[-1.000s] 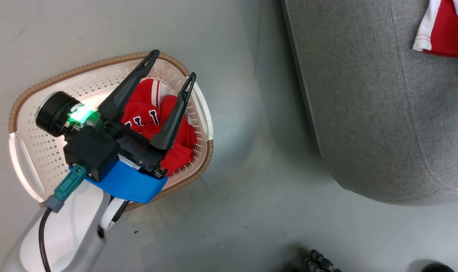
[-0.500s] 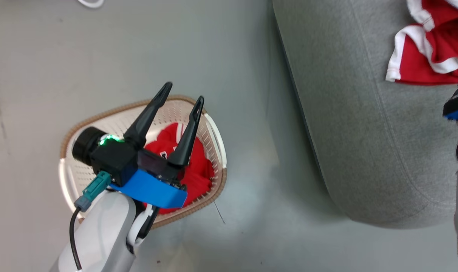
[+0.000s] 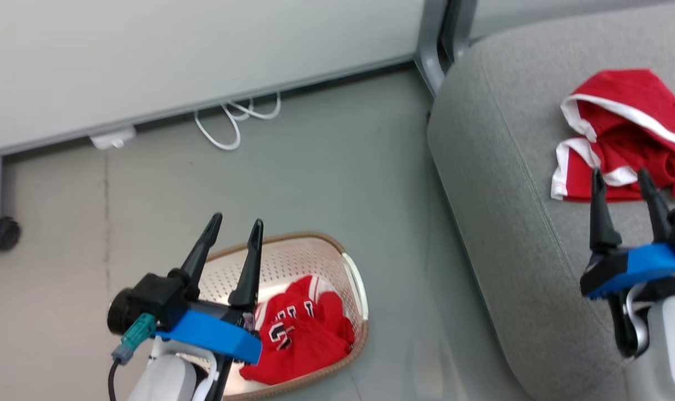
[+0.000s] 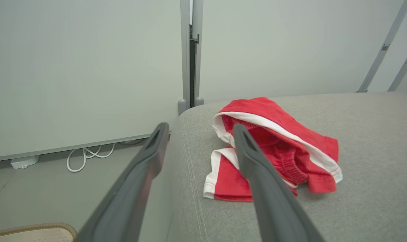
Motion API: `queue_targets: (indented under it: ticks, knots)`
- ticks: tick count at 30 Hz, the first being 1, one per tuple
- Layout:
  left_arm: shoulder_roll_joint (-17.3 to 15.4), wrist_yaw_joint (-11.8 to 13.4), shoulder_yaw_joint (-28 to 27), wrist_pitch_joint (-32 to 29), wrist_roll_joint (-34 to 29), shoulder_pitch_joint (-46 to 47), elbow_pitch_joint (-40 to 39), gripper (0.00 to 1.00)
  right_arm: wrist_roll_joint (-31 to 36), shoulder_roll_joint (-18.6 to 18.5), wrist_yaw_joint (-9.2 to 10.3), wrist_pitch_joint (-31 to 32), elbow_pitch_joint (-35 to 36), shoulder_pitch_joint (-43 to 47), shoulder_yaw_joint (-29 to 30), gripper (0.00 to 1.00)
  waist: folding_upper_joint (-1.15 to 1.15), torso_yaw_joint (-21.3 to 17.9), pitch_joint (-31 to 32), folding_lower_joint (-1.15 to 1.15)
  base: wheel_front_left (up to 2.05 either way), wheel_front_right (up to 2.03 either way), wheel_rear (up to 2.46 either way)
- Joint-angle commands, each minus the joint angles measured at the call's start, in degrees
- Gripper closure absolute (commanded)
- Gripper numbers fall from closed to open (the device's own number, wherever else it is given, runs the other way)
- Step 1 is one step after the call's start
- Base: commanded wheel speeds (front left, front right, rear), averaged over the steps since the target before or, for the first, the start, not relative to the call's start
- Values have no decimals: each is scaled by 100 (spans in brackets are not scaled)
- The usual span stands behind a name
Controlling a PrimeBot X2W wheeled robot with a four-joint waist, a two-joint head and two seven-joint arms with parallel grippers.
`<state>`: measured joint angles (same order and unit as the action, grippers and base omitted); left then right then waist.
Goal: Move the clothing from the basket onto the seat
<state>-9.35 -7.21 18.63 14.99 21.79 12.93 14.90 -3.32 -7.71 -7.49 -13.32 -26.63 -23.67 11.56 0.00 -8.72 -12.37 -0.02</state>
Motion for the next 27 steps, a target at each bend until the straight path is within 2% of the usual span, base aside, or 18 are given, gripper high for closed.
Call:
queue_targets:
  ticks: [1,12,19,27]
  knots:
    - [16,-44,-45,27,-27,-96,35,0,31,22,-1,43,95,185,-16,0,0,314,439,2,0,0,0]
    - [98,-32,-532,28,-71,-561,453,0,-141,385,-1,473,1267,1627,-355,0,0,898,1014,2,0,0,0]
    - [97,-32,-674,28,-86,-652,621,0,-297,471,-1,544,1422,1979,-592,0,0,1176,1180,2,0,0,0]
    - [102,-32,-775,29,-115,-688,706,0,-444,484,-1,569,1440,2008,-825,0,0,1246,1196,2,0,0,0]
